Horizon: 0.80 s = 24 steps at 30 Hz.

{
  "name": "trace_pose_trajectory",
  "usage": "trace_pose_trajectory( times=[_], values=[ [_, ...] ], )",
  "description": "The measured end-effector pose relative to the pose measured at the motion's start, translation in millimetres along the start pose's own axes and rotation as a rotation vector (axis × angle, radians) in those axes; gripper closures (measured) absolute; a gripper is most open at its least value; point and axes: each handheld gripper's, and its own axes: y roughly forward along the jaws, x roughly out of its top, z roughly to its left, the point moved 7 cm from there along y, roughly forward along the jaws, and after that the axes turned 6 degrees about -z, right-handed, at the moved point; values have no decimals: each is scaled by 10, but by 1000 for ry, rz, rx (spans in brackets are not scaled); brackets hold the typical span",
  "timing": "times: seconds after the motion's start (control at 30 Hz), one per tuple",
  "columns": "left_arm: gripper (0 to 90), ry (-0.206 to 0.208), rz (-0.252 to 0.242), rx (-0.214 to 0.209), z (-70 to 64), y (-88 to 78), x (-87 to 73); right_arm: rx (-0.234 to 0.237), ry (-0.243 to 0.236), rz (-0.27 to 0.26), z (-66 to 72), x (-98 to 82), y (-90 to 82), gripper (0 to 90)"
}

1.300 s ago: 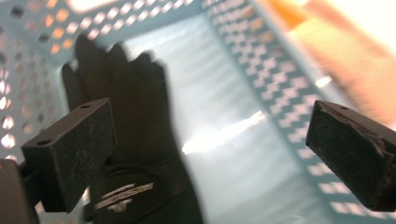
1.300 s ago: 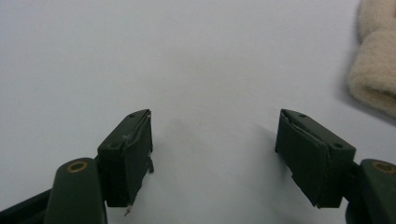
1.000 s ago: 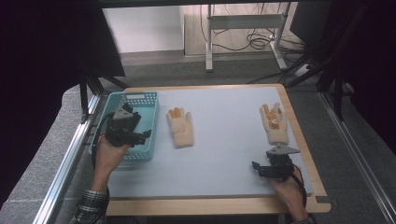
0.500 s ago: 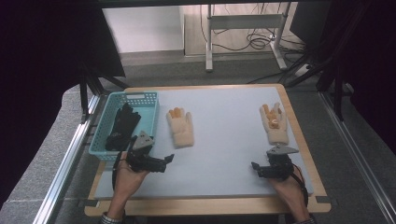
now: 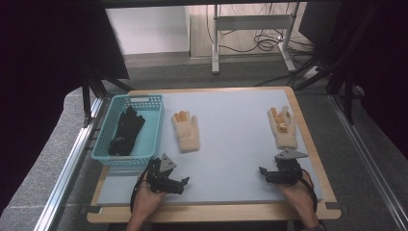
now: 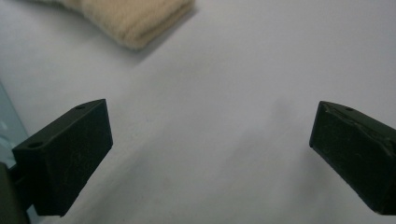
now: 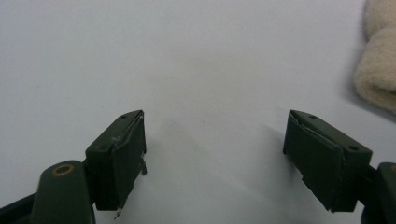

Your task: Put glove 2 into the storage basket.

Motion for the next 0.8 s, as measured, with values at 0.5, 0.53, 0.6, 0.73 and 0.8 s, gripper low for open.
trace_pose_trajectory(
  times=[0.5,0.53,0.6,0.73,0.8],
  values=[
    [0,-89,24,-43,72,75,-108,50,5,-45,95,88,-33,355],
    [2,-89,24,-42,72,75,-108,59,3,-51,117,114,-33,371],
    [4,-91,22,-40,73,73,-108,78,-4,-60,160,170,-25,406],
    [9,-93,21,-37,73,72,-109,126,-14,-58,267,303,54,471],
    [11,-94,20,-36,73,71,-110,147,-31,-50,334,381,118,502]
  ],
)
